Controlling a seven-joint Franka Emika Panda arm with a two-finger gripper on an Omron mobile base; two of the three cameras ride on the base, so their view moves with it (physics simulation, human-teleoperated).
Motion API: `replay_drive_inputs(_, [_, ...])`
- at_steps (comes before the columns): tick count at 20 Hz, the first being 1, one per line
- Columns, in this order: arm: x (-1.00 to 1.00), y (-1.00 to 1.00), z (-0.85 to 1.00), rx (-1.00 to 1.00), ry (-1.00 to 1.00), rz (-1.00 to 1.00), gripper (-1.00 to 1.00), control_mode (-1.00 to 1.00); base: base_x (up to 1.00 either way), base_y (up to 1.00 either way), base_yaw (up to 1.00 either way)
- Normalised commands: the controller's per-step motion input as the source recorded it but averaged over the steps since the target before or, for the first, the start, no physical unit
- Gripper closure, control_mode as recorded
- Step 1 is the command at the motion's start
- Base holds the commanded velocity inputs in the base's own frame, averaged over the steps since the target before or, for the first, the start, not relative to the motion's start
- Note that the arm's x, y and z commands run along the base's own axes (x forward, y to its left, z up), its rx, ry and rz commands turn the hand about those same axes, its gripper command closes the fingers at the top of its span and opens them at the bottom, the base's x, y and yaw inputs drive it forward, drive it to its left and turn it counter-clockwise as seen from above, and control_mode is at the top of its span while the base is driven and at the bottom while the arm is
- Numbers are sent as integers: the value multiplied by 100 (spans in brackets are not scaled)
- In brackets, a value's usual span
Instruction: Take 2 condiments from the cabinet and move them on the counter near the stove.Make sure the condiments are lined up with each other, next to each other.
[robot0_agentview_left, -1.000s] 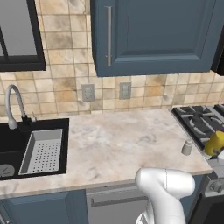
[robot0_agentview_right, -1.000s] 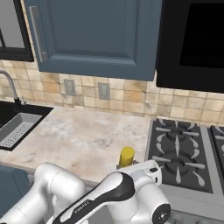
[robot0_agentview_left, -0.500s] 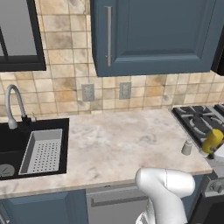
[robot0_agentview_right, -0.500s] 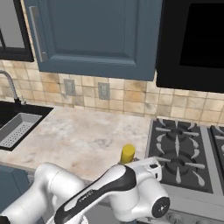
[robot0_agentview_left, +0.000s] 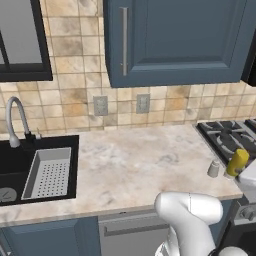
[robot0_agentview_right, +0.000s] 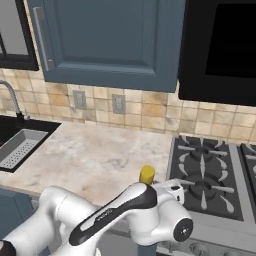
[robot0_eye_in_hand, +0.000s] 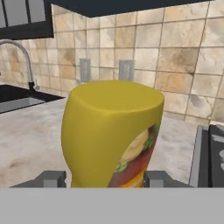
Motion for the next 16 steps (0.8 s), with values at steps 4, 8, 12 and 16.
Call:
replay_drive_inputs(4, [6,-3,-31,-1,0,0,100,-100,0,0,0])
replay_drive_inputs(8, [7,0,-28,0,0,0,100,-100,0,0,0])
replay_drive_inputs(12, [13,-1,-25,0,0,0,100,-100,0,0,0])
replay_drive_inputs(16, [16,-5,-23,0,0,0,100,-100,0,0,0])
